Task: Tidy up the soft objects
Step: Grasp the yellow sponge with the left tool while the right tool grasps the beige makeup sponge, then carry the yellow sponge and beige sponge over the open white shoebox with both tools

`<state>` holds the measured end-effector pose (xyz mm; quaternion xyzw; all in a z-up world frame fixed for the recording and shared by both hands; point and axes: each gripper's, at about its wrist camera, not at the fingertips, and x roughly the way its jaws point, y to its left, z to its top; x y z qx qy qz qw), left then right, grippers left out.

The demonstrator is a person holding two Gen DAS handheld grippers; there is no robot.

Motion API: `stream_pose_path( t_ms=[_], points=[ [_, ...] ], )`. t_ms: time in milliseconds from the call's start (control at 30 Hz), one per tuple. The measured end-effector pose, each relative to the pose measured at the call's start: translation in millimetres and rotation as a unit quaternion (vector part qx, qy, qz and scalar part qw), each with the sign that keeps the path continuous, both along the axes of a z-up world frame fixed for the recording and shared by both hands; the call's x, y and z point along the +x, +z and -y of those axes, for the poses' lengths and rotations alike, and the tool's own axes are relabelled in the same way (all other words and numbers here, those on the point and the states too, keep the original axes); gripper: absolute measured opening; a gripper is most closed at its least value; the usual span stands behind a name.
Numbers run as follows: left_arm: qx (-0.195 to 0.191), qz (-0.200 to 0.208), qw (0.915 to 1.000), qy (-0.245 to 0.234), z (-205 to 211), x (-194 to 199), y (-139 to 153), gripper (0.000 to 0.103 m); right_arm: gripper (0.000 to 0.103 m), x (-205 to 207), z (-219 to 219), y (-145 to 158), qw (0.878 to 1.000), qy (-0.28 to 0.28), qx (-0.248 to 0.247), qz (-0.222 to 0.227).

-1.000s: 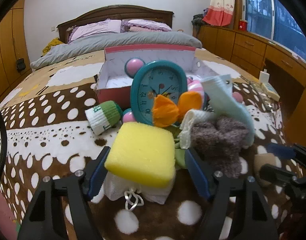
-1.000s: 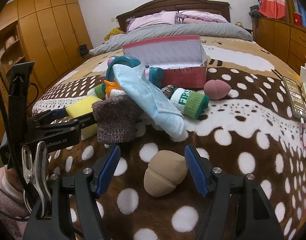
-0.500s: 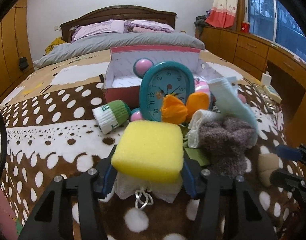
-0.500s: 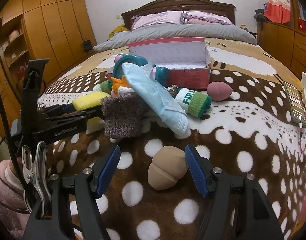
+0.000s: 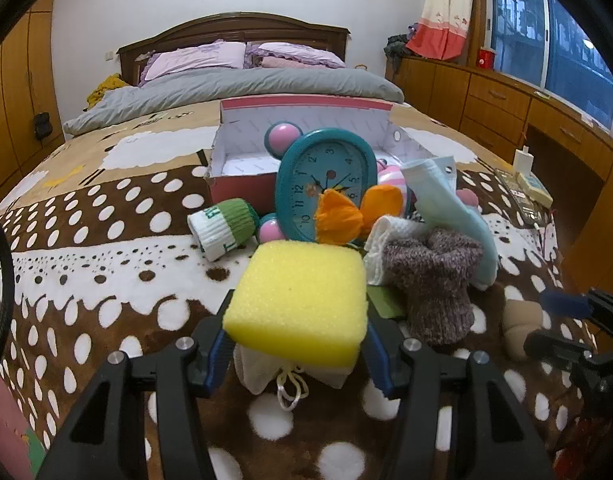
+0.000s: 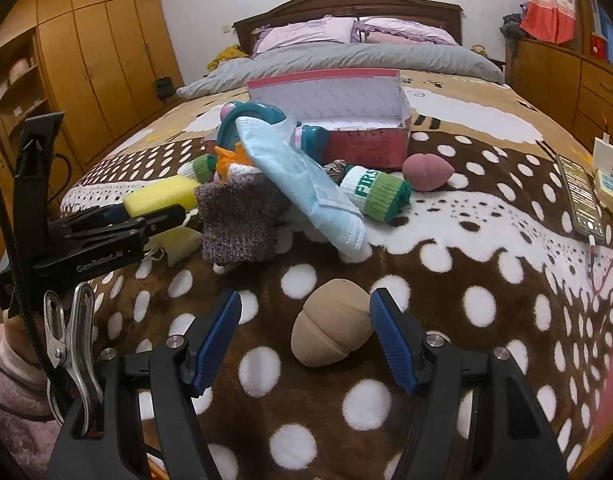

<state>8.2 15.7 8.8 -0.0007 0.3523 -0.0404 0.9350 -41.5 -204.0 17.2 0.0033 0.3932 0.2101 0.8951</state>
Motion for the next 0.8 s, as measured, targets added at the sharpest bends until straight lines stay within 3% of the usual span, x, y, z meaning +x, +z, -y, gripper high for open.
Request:
stream_pose_path(
  t_ms=[533,600,733,800],
  points=[
    [0.000,0.003,1.0000,-0.004,1.9,-5.5,1.4,0.059,0.069,9.5,0.9,-18.3,0.999,-0.014,0.001,-0.038],
    [0.000,0.003,1.0000,-0.004,1.8,-5.7,1.5,0.059,0.064,9.8,1.0,-19.3,0.999,-0.015,0.000,-0.040],
    [0.000,0.005,1.0000,-0.005,2.8,-7.0,2.6,0.059,0.042,9.5,2.3,-19.9,0.999,-0.024,-0.004,-0.032],
    [0.000,0.006,1.0000,-0.005,3.9,-8.2,3.4,0.059,0.040,9.3,5.3,-18.8,0.999,-0.025,0.004,-0.030]
  ],
)
